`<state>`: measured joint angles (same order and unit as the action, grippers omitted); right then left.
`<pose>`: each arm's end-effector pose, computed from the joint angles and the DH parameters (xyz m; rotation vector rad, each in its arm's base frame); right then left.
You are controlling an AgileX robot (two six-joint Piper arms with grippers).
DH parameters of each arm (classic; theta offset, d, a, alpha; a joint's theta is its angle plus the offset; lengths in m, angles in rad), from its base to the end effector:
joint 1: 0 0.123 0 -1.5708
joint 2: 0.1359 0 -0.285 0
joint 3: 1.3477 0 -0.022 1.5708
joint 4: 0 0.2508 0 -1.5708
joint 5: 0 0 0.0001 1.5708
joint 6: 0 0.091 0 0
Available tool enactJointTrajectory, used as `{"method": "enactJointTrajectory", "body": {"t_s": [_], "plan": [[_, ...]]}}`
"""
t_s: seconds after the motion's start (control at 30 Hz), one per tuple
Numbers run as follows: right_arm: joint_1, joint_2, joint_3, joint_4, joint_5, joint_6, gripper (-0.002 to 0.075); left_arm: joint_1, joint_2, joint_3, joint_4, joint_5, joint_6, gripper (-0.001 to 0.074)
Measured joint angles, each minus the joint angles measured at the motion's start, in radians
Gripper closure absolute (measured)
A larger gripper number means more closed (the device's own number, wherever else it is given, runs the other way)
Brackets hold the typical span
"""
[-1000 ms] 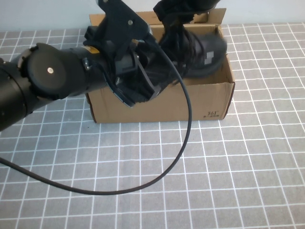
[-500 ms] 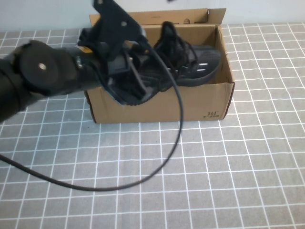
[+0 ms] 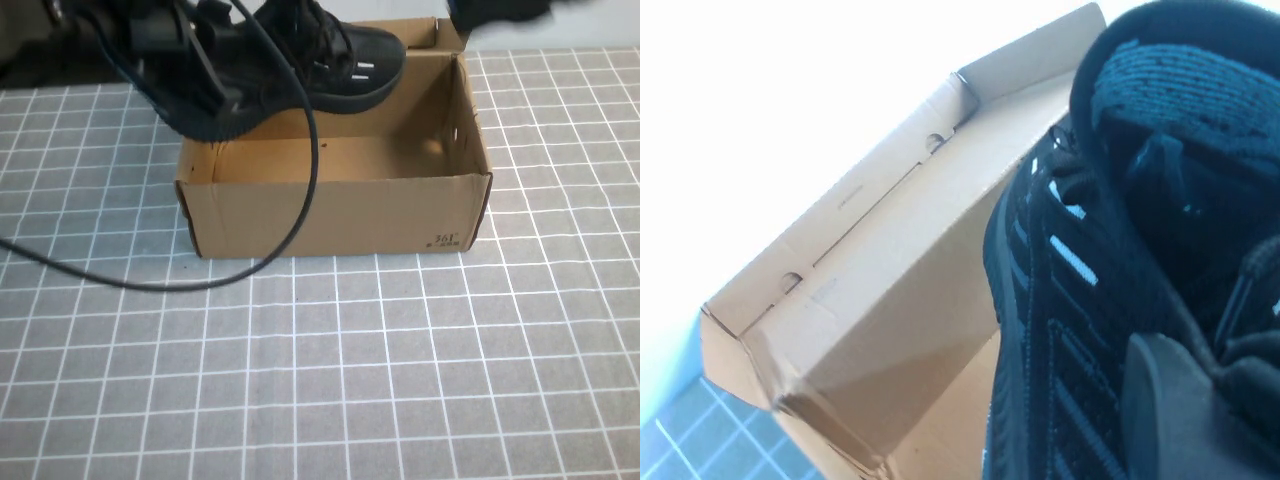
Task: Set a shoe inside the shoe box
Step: Place the shoe in the shoe box
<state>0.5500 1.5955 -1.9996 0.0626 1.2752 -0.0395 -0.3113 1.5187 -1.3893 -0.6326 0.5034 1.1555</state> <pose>0.2705 0.1722 0.4779 -0.6979 2.2717 0.3266 0.3285 -0.1330 0.3796 1.0314 1.7281 -0.1198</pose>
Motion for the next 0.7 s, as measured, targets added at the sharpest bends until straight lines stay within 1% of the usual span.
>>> {"method": "enactJointTrajectory", "body": {"t_s": [0.17, 0.3, 0.4, 0.5, 0.7], "plan": [[0.000, -0.153, 0.268, -0.019, -0.019, 0.040, 0.0673, 0.012, 0.089, -0.095, 0.000, 0.061, 0.046, 0.0699], [0.000, -0.290, 0.446, -0.072, -0.075, 0.102, 0.0674, 0.029, 0.198, -0.203, -0.020, 0.160, 0.085, 0.0699], [0.000, -0.381, 0.542, -0.117, -0.088, 0.145, 0.0674, 0.057, 0.294, -0.304, -0.088, 0.238, 0.134, 0.0699], [0.000, -0.448, 0.622, -0.151, -0.092, 0.175, 0.0674, 0.091, 0.383, -0.403, -0.186, 0.305, 0.224, 0.0699], [0.000, -0.536, 0.706, -0.175, -0.093, 0.209, 0.0674, 0.151, 0.557, -0.576, -0.376, 0.402, 0.325, 0.0699]]}}
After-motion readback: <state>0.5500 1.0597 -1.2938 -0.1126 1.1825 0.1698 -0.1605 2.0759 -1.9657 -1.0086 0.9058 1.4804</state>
